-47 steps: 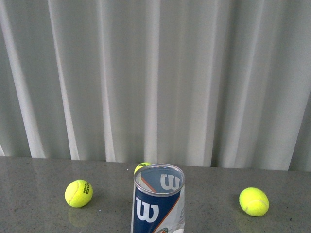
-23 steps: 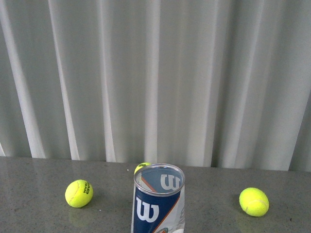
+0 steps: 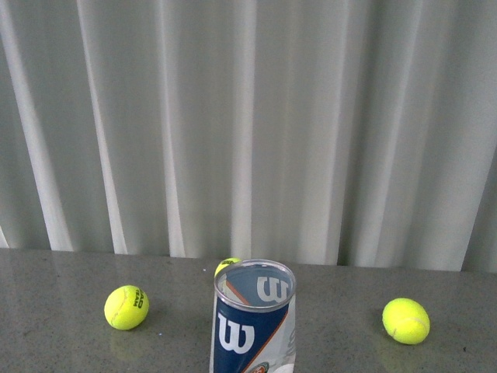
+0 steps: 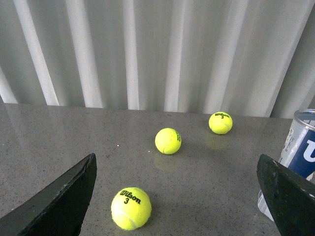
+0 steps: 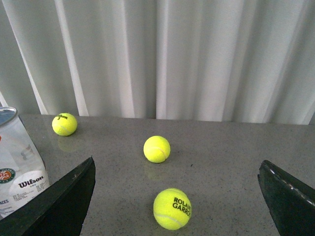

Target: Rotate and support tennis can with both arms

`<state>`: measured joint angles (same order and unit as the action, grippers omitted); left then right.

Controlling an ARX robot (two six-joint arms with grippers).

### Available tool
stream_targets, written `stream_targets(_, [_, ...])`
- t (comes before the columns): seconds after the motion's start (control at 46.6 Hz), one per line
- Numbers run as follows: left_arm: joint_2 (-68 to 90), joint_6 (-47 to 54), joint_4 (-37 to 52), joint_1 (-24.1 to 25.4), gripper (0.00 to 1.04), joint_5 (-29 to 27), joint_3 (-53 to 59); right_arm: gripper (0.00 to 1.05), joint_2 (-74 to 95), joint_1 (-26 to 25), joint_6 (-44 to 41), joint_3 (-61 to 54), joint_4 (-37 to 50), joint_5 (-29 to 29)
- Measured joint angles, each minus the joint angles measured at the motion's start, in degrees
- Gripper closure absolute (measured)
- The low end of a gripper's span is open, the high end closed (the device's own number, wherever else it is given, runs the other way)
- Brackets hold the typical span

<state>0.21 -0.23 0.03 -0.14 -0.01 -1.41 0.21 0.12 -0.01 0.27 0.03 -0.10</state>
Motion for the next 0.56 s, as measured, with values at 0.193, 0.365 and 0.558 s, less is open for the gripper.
stream_targets(0.193, [0.0, 0.0, 0.0, 0.0, 0.07, 0.0, 0.0, 0.07, 0.0, 0.0, 0.0, 0.0, 0.0, 0.0])
stream_targets(0.365, [0.0, 0.0, 0.0, 0.0, 0.07, 0.0, 0.0, 0.07, 0.0, 0.0, 0.0, 0.0, 0.0, 0.0])
stream_targets(0.558, [0.0, 0.0, 0.0, 0.0, 0.07, 0.0, 0.0, 0.07, 0.0, 0.0, 0.0, 0.0, 0.0, 0.0])
